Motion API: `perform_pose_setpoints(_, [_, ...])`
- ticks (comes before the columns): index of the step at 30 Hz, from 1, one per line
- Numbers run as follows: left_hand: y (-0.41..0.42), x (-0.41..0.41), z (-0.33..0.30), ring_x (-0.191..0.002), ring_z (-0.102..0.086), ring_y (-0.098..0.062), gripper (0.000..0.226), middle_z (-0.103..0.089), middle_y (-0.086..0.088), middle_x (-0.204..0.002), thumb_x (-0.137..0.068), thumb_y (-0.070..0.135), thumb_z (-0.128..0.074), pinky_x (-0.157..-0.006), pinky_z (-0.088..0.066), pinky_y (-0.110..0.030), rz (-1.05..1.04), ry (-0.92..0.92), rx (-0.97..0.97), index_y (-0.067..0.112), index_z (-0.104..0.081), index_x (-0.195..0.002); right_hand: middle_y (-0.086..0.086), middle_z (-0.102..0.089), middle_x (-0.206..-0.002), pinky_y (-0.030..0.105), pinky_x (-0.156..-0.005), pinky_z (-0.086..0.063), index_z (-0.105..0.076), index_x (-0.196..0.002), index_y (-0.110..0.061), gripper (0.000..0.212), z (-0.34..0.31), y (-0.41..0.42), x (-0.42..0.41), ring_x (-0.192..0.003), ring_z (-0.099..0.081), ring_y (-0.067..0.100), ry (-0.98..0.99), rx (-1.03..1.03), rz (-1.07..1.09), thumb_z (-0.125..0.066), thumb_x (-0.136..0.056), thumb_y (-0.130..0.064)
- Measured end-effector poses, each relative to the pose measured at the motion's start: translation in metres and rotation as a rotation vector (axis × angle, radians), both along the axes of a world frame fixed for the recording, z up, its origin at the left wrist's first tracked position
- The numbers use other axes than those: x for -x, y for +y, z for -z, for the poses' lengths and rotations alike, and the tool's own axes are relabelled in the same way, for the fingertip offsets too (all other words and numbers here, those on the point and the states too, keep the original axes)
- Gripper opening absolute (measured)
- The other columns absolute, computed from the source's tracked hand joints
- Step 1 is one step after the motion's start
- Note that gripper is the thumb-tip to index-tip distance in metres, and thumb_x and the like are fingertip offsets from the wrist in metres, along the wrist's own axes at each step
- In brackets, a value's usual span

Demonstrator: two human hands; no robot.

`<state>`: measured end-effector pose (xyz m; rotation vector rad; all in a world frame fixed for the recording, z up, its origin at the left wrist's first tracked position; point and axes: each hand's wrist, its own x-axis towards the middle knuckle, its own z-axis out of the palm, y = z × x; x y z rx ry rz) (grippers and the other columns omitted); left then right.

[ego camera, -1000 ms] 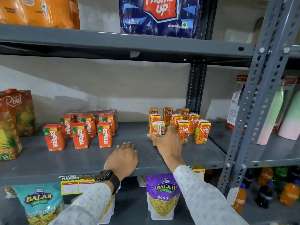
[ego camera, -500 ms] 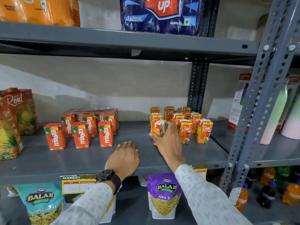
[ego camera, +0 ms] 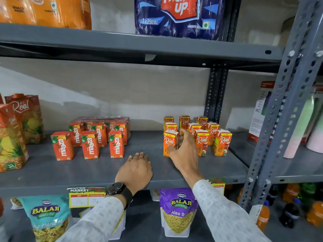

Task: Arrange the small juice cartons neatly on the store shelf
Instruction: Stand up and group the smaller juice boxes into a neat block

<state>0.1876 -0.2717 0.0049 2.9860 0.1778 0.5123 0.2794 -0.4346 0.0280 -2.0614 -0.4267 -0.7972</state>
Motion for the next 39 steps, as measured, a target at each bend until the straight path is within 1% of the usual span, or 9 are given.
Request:
perform_pose_setpoints(4, [0.002, -0.003, 0.003, -0.145, -0.033, -0.023, 0.052, -0.039, -0.009, -0.155, -0.100, 0.032, -0.024, -0.120, -0.021, -0.039, -0.015, -0.008, -0.011, 0.011, -0.042, -0.144, 0.004, -0.061, -0.130, 0.040, -0.082, -0.062, -0.042, -0.136, -0.020, 0.097, -0.001, 0.007, 0.002, -0.110, -0.067, 0.023, 0.050, 0.085, 0.106, -0.081, -0.066, -0.075])
perform_pose_setpoints(13, [0.001, -0.001, 0.003, -0.144, -0.033, -0.025, 0.059, -0.039, -0.011, -0.155, -0.098, 0.034, -0.015, -0.120, -0.024, -0.040, -0.006, 0.005, -0.063, 0.010, -0.040, -0.146, 0.007, -0.065, -0.128, 0.039, -0.085, -0.062, -0.042, -0.140, -0.016, 0.081, 0.004, 0.008, -0.003, -0.108, -0.071, 0.028, 0.063, 0.182, 0.128, -0.082, -0.079, -0.053])
perform_pose_setpoints(20, [0.004, -0.003, 0.004, -0.144, -0.033, -0.024, 0.063, -0.039, -0.010, -0.155, -0.095, 0.036, -0.012, -0.120, -0.024, -0.040, -0.001, 0.012, -0.088, 0.010, -0.039, -0.146, 0.006, -0.064, -0.129, 0.038, -0.088, -0.061, -0.042, -0.142, -0.016, 0.083, 0.003, 0.006, -0.001, -0.112, -0.068, 0.024, 0.052, 0.144, 0.081, -0.081, -0.081, -0.056])
perform_pose_setpoints(23, [0.005, -0.001, 0.004, -0.144, -0.034, -0.026, 0.068, -0.039, -0.011, -0.155, -0.092, 0.037, -0.008, -0.120, -0.025, -0.041, 0.006, 0.036, -0.093, 0.009, -0.039, -0.146, 0.005, -0.061, -0.121, 0.031, -0.082, -0.059, -0.049, -0.133, -0.012, 0.071, -0.007, -0.002, 0.015, -0.105, -0.062, 0.016, -0.225, -0.056, 0.047, -0.079, -0.084, -0.055])
perform_pose_setpoints(27, [-0.001, 0.001, -0.001, -0.141, -0.038, -0.026, 0.053, -0.045, -0.011, -0.151, -0.098, 0.033, -0.024, -0.118, -0.023, -0.040, 0.005, -0.027, 0.020, 0.011, -0.048, -0.139, 0.010, -0.058, -0.106, 0.034, -0.085, -0.050, -0.056, -0.111, -0.003, 0.039, -0.015, -0.050, 0.029, -0.098, -0.057, 0.024, -0.687, -0.222, 0.017, -0.079, -0.088, -0.025])
perform_pose_setpoints(30, [-0.003, 0.002, -0.008, -0.139, -0.040, -0.026, 0.044, -0.047, -0.011, -0.150, -0.098, 0.030, -0.036, -0.117, -0.027, -0.041, 0.010, -0.025, 0.098, 0.013, -0.050, -0.136, 0.003, -0.054, -0.111, 0.045, -0.082, -0.053, -0.057, -0.119, -0.008, 0.026, -0.018, -0.092, 0.024, -0.095, -0.057, 0.022, -0.332, -0.414, 0.115, -0.068, -0.097, -0.018])
perform_pose_setpoints(33, [-0.009, -0.001, -0.019, -0.120, -0.058, -0.031, 0.042, -0.063, -0.011, -0.132, -0.087, 0.030, -0.050, -0.100, -0.048, -0.040, 0.006, -0.135, 0.159, 0.019, -0.060, -0.126, 0.010, -0.053, -0.141, 0.044, -0.105, -0.047, -0.048, -0.147, -0.013, 0.050, -0.016, -0.128, -0.005, -0.127, -0.056, 0.028, 0.056, -0.379, 0.186, -0.063, -0.099, -0.011])
perform_pose_setpoints(35, [-0.017, -0.009, -0.031, -0.116, -0.062, -0.029, 0.049, -0.067, -0.008, -0.128, -0.084, 0.034, -0.056, -0.097, -0.050, -0.038, -0.011, -0.171, 0.221, 0.025, -0.058, -0.133, 0.009, -0.042, -0.160, 0.047, -0.118, -0.037, -0.035, -0.159, -0.018, 0.061, -0.015, -0.143, -0.022, -0.147, -0.042, 0.029, 0.214, -0.396, 0.157, -0.058, -0.102, -0.014])
perform_pose_setpoints(39, [-0.025, -0.041, -0.049, -0.118, -0.060, -0.015, 0.086, -0.063, 0.005, -0.129, -0.071, 0.057, -0.076, -0.107, -0.044, -0.040, 0.097, -0.032, 0.722, 0.026, -0.043, -0.144, 0.004, -0.029, -0.169, 0.049, -0.125, -0.025, -0.022, -0.164, -0.024, 0.064, -0.002, -0.152, -0.047, -0.155, -0.029, 0.027, 0.419, -0.385, 0.070, -0.052, -0.107, -0.026])
